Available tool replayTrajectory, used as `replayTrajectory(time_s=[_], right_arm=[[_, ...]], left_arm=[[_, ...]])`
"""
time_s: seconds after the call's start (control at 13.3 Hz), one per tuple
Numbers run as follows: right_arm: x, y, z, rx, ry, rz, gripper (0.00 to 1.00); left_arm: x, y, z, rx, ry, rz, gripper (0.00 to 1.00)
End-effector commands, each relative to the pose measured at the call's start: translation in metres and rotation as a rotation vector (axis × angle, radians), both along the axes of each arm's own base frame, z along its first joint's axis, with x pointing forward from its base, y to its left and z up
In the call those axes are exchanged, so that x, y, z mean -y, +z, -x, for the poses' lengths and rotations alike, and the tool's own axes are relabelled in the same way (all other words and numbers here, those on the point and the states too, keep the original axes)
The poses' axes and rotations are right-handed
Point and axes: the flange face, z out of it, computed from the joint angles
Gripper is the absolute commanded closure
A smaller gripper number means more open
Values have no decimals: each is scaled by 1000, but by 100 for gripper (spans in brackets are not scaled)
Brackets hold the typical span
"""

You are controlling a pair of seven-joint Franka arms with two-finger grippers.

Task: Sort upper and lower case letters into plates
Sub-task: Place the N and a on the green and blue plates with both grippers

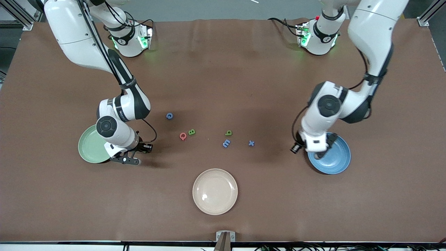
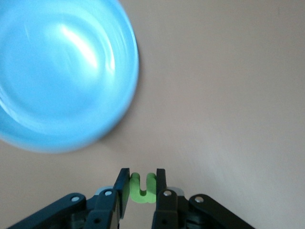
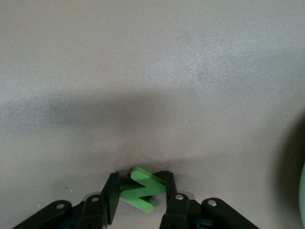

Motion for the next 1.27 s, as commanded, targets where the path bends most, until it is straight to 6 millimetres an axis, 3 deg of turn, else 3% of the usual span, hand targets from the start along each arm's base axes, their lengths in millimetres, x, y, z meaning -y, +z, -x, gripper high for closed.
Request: replayTrajectory(time_s=[0.0, 0.15, 0.22, 0.3, 0.38, 0.45, 0.53, 0.67, 0.9, 1.05, 1.2], right_arm=[[0, 2, 7, -5, -12, 1, 74], [2, 13, 6, -11, -3, 2, 75], [6, 28, 5, -18, -4, 5, 75], [14, 49, 4, -28, 10, 6, 75], [28, 67, 4, -47, 40, 7, 75], [46, 83, 4, -54, 61, 5, 75], [69, 94, 6, -67, 85, 2, 75], [130, 105, 14, -68, 152, -9, 75], [227, 94, 24, -77, 247, -28, 75], [259, 84, 33, -75, 293, -32, 75], [281, 55, 47, -72, 292, -35, 74]], left_arm=[[-63, -6, -11, -21, -74, -35, 100], [-111, -23, -8, -61, -105, -45, 96], [-135, -29, -6, -76, -108, -47, 84], [-152, -38, -3, -94, -104, -44, 58], [-154, -42, -3, -101, -101, -42, 30], [-153, -41, -3, -99, -102, -43, 7], [-145, -38, -5, -91, -105, -42, 0], [-131, -27, -7, -71, -119, -36, 0], [-77, -4, -15, -43, -155, -2, 0], [-36, 6, -22, -45, -186, -3, 0], [4, 2, -29, -39, -197, 25, 0]])
